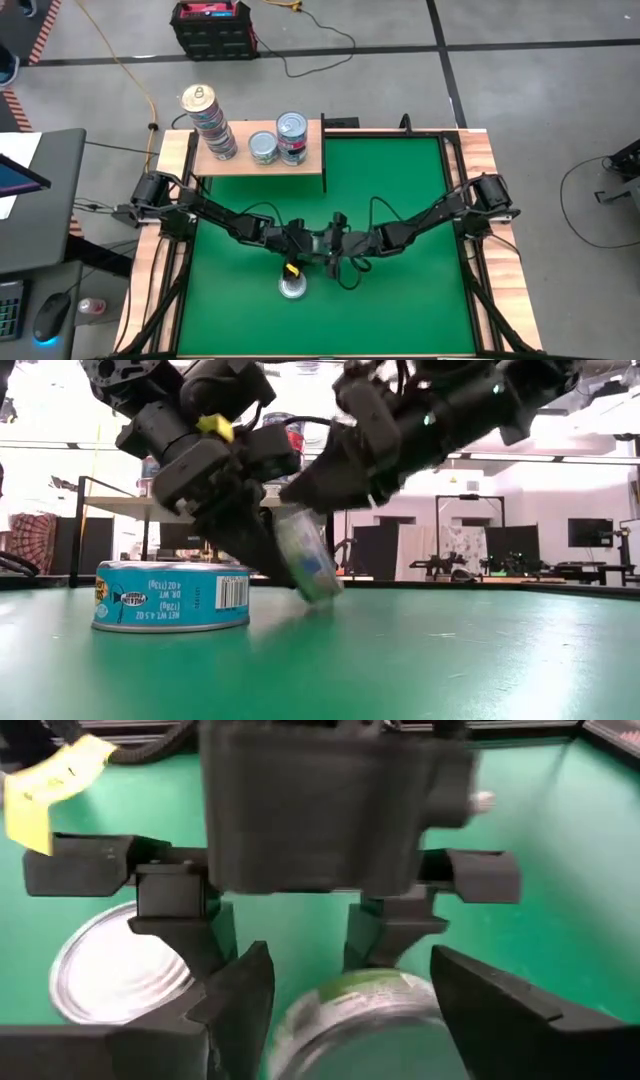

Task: Stack canned seafood by type on shelf
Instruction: Stack the green tuna can on top of the green tuna cans on the shelf

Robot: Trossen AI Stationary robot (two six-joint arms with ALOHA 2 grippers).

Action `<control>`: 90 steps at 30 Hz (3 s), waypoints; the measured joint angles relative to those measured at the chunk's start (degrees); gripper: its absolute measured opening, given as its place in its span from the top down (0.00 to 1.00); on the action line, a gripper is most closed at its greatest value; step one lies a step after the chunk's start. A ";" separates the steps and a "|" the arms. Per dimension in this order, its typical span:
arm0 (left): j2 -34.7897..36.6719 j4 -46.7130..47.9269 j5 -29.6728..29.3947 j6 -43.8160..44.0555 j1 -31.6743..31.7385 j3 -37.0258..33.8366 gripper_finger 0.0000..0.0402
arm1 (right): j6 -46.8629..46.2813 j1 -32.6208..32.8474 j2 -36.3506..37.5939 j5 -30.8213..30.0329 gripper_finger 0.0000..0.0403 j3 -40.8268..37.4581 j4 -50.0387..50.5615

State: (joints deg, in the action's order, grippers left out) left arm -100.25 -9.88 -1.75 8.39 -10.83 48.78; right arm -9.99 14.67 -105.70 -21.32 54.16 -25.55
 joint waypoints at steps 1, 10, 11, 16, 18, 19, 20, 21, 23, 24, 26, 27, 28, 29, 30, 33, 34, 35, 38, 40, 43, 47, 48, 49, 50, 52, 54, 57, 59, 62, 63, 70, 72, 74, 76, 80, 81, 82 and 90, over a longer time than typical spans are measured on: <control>-0.08 0.08 -0.07 0.22 -0.01 0.35 0.42 | 0.12 -0.28 -0.22 0.04 0.28 0.28 0.07; -0.09 1.99 0.63 4.74 0.43 0.65 0.42 | -0.97 -2.25 0.28 0.34 0.28 0.24 5.12; 0.09 2.14 0.71 5.04 0.39 0.65 0.42 | -1.02 -2.29 0.72 0.32 0.28 0.24 4.96; 1.86 3.97 0.79 4.89 0.44 0.63 0.42 | -1.42 -2.51 4.55 0.33 0.28 0.28 10.35; 3.03 5.02 0.01 4.78 0.44 0.61 0.42 | -2.45 -2.53 7.45 0.36 0.28 0.28 16.61; 3.66 5.20 -0.45 4.55 0.44 0.61 0.42 | -3.12 -2.59 8.55 0.39 0.28 0.28 19.78; 4.29 5.34 -1.17 4.08 0.44 0.61 0.42 | -3.63 -2.65 9.62 0.45 0.28 -0.04 22.34; 4.76 5.25 -1.90 3.45 0.44 0.61 0.42 | -3.88 -2.72 10.65 0.85 0.28 -0.96 24.22; 5.18 5.23 -4.42 2.53 0.50 0.61 0.42 | -4.99 -3.00 12.58 2.66 0.28 -3.42 26.23; 5.16 5.37 -5.41 2.47 0.62 0.61 0.42 | -6.02 -3.21 13.55 3.48 0.28 -4.79 26.08; 5.14 5.54 -5.74 3.62 1.27 0.62 0.42 | -9.27 -3.46 15.76 4.42 0.28 -7.81 25.86; 5.14 5.50 -5.75 4.50 1.63 0.74 0.42 | -11.09 -3.63 16.60 4.89 0.28 -9.08 25.83; 5.14 5.48 -5.78 5.17 2.02 1.00 0.42 | -12.95 -3.71 17.25 5.47 0.28 -10.27 25.29; 5.14 5.48 -5.76 5.73 2.40 1.26 0.42 | -14.75 -4.12 17.82 6.53 0.28 -11.22 25.30; 5.14 5.41 -5.68 6.31 2.85 1.56 0.42 | -16.47 -4.56 18.21 7.90 0.28 -11.71 25.60; 5.14 5.50 -2.99 8.72 4.48 2.67 0.42 | -20.13 -6.12 18.08 12.06 0.28 -11.81 23.65; 5.06 5.37 -2.23 9.34 4.96 2.97 0.42 | -20.52 -6.47 17.32 12.41 0.28 -11.83 23.09; 4.90 5.23 -1.60 9.66 5.40 3.20 0.42 | -21.20 -6.76 16.31 12.50 0.28 -11.85 22.22; 4.74 6.02 -0.65 10.23 6.14 3.34 0.42 | -23.37 -7.73 13.27 13.18 0.28 -11.98 21.17; 4.76 5.84 0.31 10.55 6.15 3.36 0.42 | -24.90 -8.13 11.79 13.79 0.28 -11.85 20.41; 4.79 6.63 1.78 10.54 6.04 3.39 0.42 | -25.78 -8.57 10.72 14.18 0.28 -11.85 20.51; 4.79 7.64 3.85 10.72 5.97 3.41 0.42 | -25.74 -9.22 10.89 14.14 0.28 -11.81 22.55; 4.79 7.81 4.56 10.74 5.97 3.41 0.42 | -25.70 -9.31 10.94 14.14 0.28 -11.79 23.14; 4.79 7.77 4.81 10.76 5.97 3.41 0.42 | -25.66 -9.43 11.00 14.14 0.28 -11.76 23.81; 4.79 7.70 4.99 10.75 5.97 3.41 0.42 | -25.63 -9.59 11.04 14.14 0.28 -11.77 24.57; 5.01 8.26 5.53 10.67 5.97 3.73 0.42 | -25.76 -9.79 11.09 14.16 0.28 -12.00 25.04; 5.09 8.77 5.57 9.83 5.96 4.58 0.42 | -25.72 -9.96 11.20 14.45 0.28 -12.04 26.28; 5.92 10.14 5.56 8.58 5.95 5.72 0.42 | -25.10 -9.91 11.14 15.60 0.28 -12.14 27.17; 6.54 10.21 5.54 7.70 5.95 6.01 0.42 | -24.17 -9.89 10.87 15.88 0.28 -12.32 28.18; 6.93 10.28 5.10 7.30 5.95 6.01 0.42 | -23.61 -9.87 10.91 16.47 0.28 -12.31 28.77; 6.93 10.32 5.02 7.30 5.95 6.01 0.42 | -23.61 -9.87 10.91 16.47 0.28 -12.31 28.62; 6.67 10.30 4.86 7.40 5.95 5.97 0.42 | -23.40 -9.87 10.85 16.77 0.28 -11.80 28.14; 6.67 10.27 4.86 7.43 5.95 5.97 0.42 | -23.40 -9.87 10.83 16.89 0.28 -11.68 28.14; 6.67 10.45 5.07 7.45 5.92 5.97 0.42 | -23.31 -9.87 11.61 17.07 0.28 -11.68 29.13; 6.67 10.56 5.95 7.43 5.92 5.97 0.42 | -22.00 -10.29 13.52 17.21 0.28 -11.68 32.31; 6.67 10.25 5.75 6.89 5.86 5.94 0.42 | -19.56 -11.38 20.59 17.13 0.28 -11.68 38.27; 6.67 10.16 5.67 6.91 5.86 5.94 0.42 | -19.53 -11.49 22.37 16.90 0.28 -11.68 38.83; 6.67 10.12 5.62 7.11 5.86 5.94 0.42 | -19.61 -11.32 24.18 16.77 0.28 -11.68 38.68; 7.49 10.56 1.84 11.65 5.65 5.90 0.42 | -19.88 -2.23 27.45 2.72 0.28 -8.89 32.58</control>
State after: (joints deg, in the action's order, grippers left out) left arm -92.75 0.68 0.10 20.05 -5.18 54.68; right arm -29.87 12.45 -78.25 -18.60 45.27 7.03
